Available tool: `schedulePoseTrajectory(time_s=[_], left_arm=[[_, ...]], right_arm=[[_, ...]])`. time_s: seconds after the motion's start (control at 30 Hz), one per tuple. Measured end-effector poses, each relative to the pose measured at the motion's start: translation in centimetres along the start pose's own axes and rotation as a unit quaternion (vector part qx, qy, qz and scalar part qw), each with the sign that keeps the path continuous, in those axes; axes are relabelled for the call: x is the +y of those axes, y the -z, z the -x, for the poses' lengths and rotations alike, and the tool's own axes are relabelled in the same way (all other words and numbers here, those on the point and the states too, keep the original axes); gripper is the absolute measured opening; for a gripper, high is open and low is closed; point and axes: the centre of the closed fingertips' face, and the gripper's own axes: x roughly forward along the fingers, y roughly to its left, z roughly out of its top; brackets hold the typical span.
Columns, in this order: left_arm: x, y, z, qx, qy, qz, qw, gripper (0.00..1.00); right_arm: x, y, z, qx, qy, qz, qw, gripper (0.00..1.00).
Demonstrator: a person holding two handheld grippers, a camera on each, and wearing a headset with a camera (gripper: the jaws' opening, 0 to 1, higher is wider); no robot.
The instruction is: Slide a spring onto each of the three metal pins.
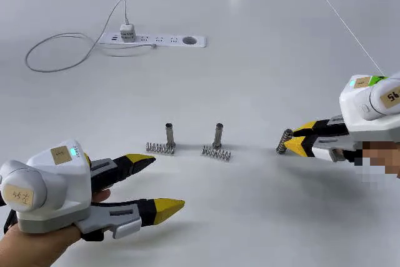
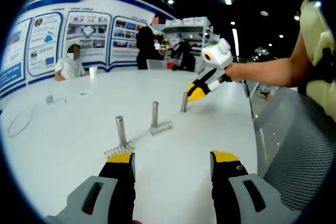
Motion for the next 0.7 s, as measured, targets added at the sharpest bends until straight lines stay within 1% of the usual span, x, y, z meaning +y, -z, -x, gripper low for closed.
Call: schedulePoseTrajectory(time_s=[0.2, 0.33, 0.5, 0.7], left_arm=[[0.0, -0.1, 0.1, -0.001, 0.000, -0.001, 1.0000, 0.59], [-0.1, -0.1, 0.0, -0.002, 0.000, -0.001, 1.0000, 0.59], [-0.1, -0.1, 0.0, -0.003, 0.001, -0.001, 1.0000, 0.59], [-0.1, -0.1, 0.1, -0.004, -0.001, -0.001, 1.0000, 0.59]], right_arm=[[0.5, 0.7, 0.5, 0.007, -0.001, -0.002, 1.0000, 0.16], [1.3, 1.1, 0.6, 0.012, -0.007, 0.000, 0.9999, 0.16], [2.4, 1.5, 0.4, 0.017, -0.017, 0.002, 0.9997, 0.16], [3.6, 1.3, 0.0, 0.019, -0.030, 0.009, 0.9993, 0.16]])
